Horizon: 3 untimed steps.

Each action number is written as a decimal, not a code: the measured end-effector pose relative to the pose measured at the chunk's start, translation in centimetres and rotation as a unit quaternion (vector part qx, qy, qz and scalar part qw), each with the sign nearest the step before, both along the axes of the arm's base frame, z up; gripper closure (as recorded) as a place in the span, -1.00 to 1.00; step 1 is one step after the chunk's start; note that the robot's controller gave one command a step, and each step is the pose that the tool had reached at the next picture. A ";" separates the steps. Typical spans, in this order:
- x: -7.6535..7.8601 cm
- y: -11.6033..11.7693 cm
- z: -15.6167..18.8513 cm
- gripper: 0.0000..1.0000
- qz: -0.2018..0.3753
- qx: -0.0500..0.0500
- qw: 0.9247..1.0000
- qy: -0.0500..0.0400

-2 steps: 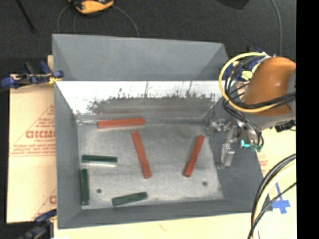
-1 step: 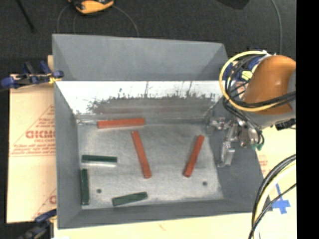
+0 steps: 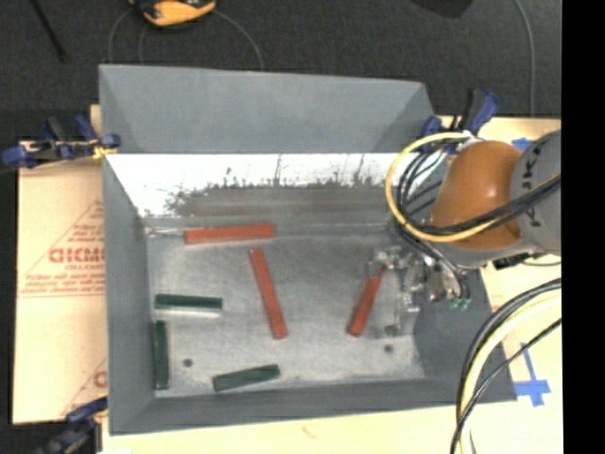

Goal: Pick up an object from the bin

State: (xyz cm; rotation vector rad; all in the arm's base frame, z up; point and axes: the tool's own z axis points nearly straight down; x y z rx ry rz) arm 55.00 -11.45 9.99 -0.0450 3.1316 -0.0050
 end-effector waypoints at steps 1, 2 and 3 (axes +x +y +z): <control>0.8 -1.7 -2.6 -1.00 0.009 0.002 1.000 0.002; -0.1 -0.4 -2.6 -1.00 0.006 -0.001 1.000 0.001; 2.6 2.2 -2.6 -1.00 0.001 0.001 1.000 0.002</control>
Offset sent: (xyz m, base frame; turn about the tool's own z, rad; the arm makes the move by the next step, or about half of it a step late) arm -0.0125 0.0433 -0.0288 -0.0284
